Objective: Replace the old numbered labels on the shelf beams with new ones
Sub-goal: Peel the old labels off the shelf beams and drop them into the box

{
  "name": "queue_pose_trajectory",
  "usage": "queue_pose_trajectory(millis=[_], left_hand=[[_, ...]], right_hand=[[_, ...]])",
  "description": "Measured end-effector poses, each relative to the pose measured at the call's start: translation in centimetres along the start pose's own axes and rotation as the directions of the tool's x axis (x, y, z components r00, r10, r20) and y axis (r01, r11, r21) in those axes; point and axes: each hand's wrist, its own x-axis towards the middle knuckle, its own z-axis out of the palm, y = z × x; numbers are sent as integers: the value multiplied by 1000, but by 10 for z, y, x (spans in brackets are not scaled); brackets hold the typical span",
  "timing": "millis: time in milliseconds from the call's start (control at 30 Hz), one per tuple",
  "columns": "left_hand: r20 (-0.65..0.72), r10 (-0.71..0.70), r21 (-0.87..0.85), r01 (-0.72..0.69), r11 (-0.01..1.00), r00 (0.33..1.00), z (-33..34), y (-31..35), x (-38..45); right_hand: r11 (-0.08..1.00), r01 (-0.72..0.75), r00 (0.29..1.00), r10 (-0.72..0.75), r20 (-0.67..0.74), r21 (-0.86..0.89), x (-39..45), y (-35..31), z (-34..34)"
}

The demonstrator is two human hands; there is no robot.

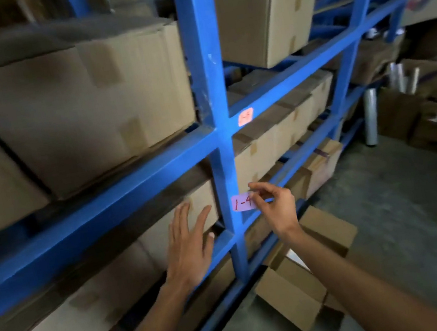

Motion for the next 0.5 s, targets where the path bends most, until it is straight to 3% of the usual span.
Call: queue_pose_trajectory(millis=[167,500], left_hand=[[226,64,-80,-47,996,972,92,32,53],[446,129,-28,-131,991,886,264,36,148]], right_hand=[[982,-188,974,182,-134,-28,34,84,-54],[835,-531,836,489,-250,-142,76,282,-102]])
